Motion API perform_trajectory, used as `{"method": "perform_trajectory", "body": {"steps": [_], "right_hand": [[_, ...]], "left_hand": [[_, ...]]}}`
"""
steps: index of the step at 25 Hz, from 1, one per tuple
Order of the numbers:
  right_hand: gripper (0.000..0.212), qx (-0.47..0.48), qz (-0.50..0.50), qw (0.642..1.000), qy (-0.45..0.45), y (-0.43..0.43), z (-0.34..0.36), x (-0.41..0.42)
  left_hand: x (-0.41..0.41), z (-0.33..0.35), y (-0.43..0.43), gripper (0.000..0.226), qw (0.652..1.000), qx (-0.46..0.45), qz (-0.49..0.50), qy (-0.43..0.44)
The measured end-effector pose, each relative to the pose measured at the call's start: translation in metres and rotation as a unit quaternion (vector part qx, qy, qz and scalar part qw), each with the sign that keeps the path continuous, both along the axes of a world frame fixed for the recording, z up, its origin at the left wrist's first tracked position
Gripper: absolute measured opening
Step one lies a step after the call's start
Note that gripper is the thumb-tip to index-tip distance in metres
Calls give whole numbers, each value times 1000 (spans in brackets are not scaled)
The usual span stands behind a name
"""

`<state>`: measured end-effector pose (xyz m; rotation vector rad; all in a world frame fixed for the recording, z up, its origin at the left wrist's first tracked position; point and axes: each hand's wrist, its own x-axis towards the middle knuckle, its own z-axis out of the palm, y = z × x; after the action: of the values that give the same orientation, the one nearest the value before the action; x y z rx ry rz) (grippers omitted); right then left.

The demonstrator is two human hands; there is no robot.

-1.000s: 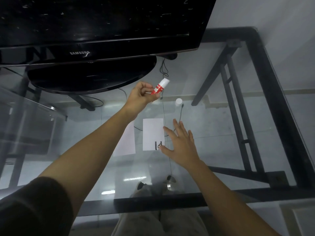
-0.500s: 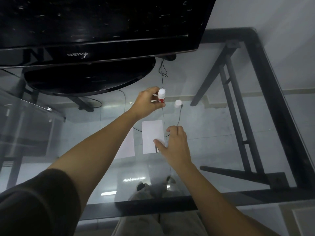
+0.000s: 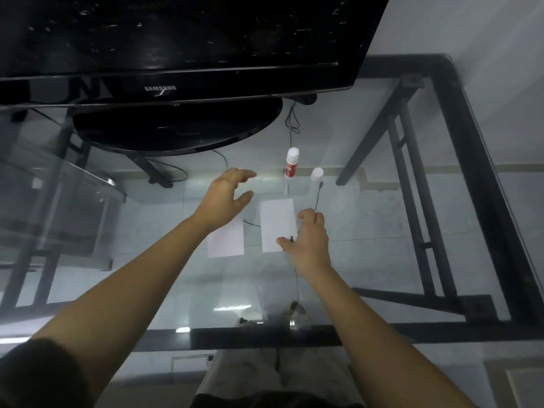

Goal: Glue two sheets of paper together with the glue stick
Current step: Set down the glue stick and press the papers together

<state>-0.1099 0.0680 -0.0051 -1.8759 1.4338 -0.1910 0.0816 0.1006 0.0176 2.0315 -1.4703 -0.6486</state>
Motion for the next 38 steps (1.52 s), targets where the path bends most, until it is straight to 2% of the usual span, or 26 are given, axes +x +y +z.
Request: {"method": "perform_trajectory", "body": {"steps": [4,8,13,18,22,29,31,33,35,37,38], "right_hand": [[56,-22,1,1000,8,4,2,3],[57,-24,-12,999,18,6,2,7],[66,18,-22,1000,-8,6,2,4],[73,60,-65,995,-48,0,2,-23],[65,13,-88,996,-27,-10,0,-48],[34,-3,-150,977,-152,-18,11,-68],[27,-32,-150,973,-174,-13,18,-67],[23,-72,-131,970,-194,-6,24,-63],[19,-111,-87,971,-192,0,29,-55],[15,-147,-40,975,-163,5,32,-45],[15,-164,-20,975,-148,7,32,-39]], "left_hand": [[14,-8,65,27,996,12,-13,-82],[17,-23,102,35,991,62,-23,-119],[5,-35,102,40,985,65,-2,-162],[-24,-42,76,42,988,56,12,-141],[-45,-45,57,43,988,61,3,-144],[-65,-45,53,45,990,77,-14,-119],[-67,-38,53,45,995,53,7,-79],[-68,-24,49,35,996,-16,84,4],[-63,-4,40,21,974,-37,164,154],[-60,17,32,25,937,-4,168,305],[-61,23,29,31,928,14,153,339]]}}
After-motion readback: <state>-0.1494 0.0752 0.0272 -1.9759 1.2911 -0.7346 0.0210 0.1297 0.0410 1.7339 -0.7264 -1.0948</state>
